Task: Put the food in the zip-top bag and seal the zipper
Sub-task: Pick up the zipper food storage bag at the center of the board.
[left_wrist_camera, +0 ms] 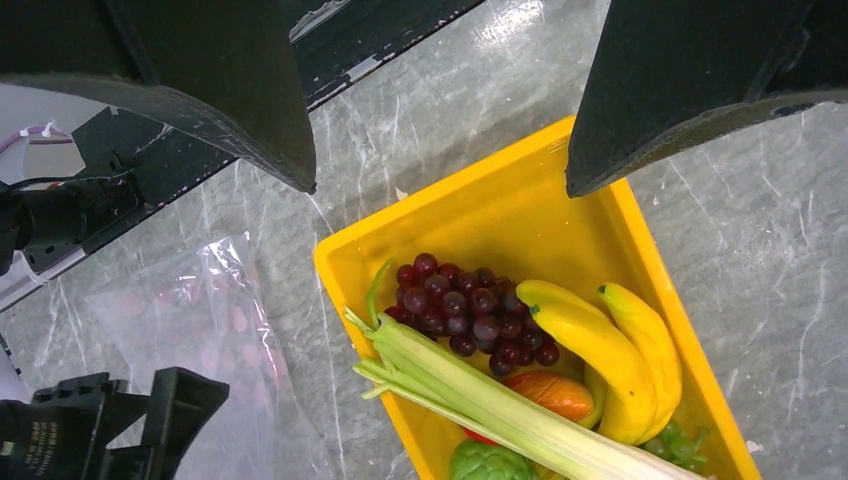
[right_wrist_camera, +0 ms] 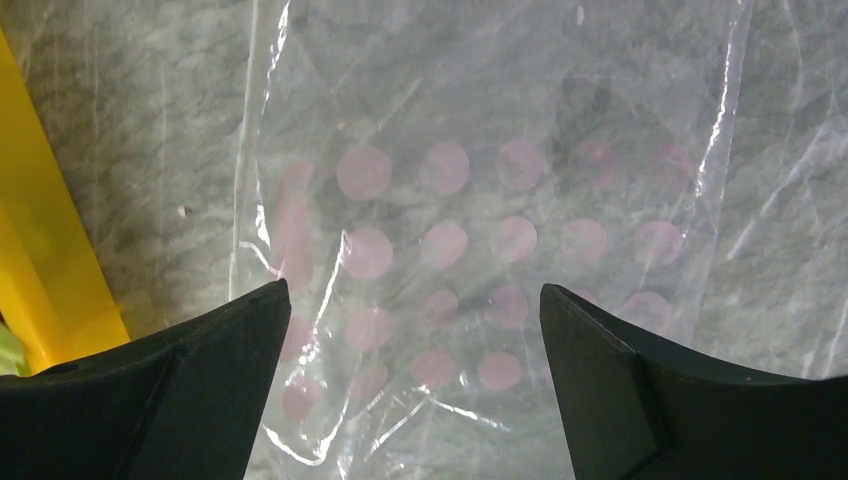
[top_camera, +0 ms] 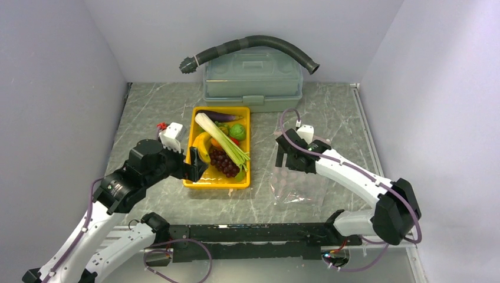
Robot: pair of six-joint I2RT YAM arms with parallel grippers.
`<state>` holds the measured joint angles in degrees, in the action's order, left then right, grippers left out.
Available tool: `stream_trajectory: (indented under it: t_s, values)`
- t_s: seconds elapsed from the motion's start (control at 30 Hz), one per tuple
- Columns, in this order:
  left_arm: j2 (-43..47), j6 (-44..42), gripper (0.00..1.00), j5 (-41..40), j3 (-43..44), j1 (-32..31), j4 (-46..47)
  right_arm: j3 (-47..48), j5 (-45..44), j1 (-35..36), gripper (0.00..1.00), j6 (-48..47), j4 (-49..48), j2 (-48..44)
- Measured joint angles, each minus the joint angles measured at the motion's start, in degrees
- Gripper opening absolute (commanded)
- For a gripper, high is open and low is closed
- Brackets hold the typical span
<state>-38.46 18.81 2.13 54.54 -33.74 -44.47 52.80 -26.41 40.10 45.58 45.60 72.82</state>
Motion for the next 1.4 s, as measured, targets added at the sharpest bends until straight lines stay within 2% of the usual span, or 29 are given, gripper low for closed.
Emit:
stream_trajectory:
  t_s: [0.4,0.8,1.13,1.3,1.4]
  values:
    - [0.46,-0.22,1.00,0.00,0.00,0.00,0.00,3.23,1.03,-5.25,1.00,2.40,-7.37,8.35]
    - [0.44,-0.90,1.00,0.00,0.00,0.00,0.00,8.50,1.29,-7.02,0.98,3.08,-10.95,19.15]
    - [0.31,-1.14,1.00,-0.02,0.00,0.00,0.00,8.41,1.49,-8.37,0.83,3.06,-12.92,21.81]
    - [0.07,-1.14,1.00,-0.02,0.00,0.00,0.00,7.13,1.81,-9.18,0.69,2.89,-14.58,21.81]
    - [-0.22,-1.14,1.00,-0.02,0.00,0.00,-0.02,6.10,2.51,-9.55,0.58,2.67,-15.34,21.81]
